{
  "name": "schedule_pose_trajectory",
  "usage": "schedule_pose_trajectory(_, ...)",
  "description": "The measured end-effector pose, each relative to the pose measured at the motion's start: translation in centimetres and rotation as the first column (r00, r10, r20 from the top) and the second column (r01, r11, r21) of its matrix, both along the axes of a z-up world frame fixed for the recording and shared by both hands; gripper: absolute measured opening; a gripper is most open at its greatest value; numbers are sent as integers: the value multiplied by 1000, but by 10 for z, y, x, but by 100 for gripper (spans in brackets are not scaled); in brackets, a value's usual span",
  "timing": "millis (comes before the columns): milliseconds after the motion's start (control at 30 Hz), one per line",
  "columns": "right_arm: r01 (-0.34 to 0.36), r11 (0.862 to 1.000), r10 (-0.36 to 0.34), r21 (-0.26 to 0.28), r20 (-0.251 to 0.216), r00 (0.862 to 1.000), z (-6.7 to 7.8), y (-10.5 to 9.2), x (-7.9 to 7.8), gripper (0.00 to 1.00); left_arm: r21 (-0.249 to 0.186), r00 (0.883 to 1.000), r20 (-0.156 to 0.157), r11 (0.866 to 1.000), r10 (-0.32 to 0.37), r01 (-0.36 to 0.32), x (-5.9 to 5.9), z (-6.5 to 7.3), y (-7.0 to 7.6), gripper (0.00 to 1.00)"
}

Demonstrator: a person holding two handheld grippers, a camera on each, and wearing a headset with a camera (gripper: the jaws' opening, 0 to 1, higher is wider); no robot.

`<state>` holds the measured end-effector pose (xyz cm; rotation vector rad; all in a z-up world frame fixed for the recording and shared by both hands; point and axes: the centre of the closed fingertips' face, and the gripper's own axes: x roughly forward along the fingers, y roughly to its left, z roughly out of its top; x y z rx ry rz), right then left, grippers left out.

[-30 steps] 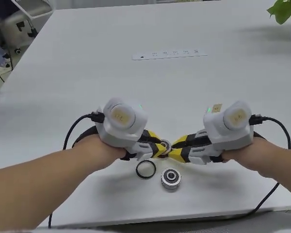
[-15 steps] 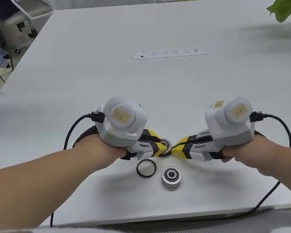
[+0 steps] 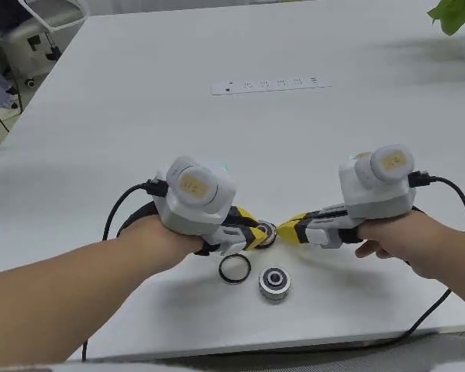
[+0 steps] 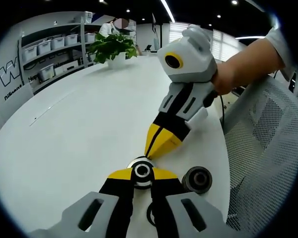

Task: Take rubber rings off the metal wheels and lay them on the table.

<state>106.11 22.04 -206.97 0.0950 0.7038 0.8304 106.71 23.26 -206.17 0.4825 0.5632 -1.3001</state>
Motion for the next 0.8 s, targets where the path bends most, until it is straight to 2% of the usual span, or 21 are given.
schedule_pose_trajectory(133, 18, 999, -17, 33, -17, 1000, 3, 1, 0, 0, 3, 1000, 1, 1000, -2, 2, 0, 0, 0, 7)
schedule_pose_trajectory(200, 4, 999, -4, 51, -6, 1000, 7, 4, -2, 0, 3, 1000, 1, 1000, -3, 3, 0, 0, 0, 7)
schedule_pose_trajectory(267, 6, 999, -6, 38, -4, 1000, 6, 4, -1, 0, 4, 1000, 2, 1000, -2, 2, 0, 0, 0, 7)
schedule_pose_trajectory(400, 14, 999, -13, 53, -15, 1000, 8, 5, -2, 0, 6, 1000, 2, 1000, 2, -2, 0, 0, 0, 7)
schedule_pose_trajectory(533, -6, 1000, 6, 26, 9, 1000, 9, 8, -2, 0, 15, 1000, -2, 1000, 4, -4, 0, 0, 0, 7)
schedule_pose_trajectory(800, -18, 999, 18, 28, 21, 1000, 10, 12, -2, 0, 19, 1000, 5, 1000, 0, 0, -1, 0, 0, 7)
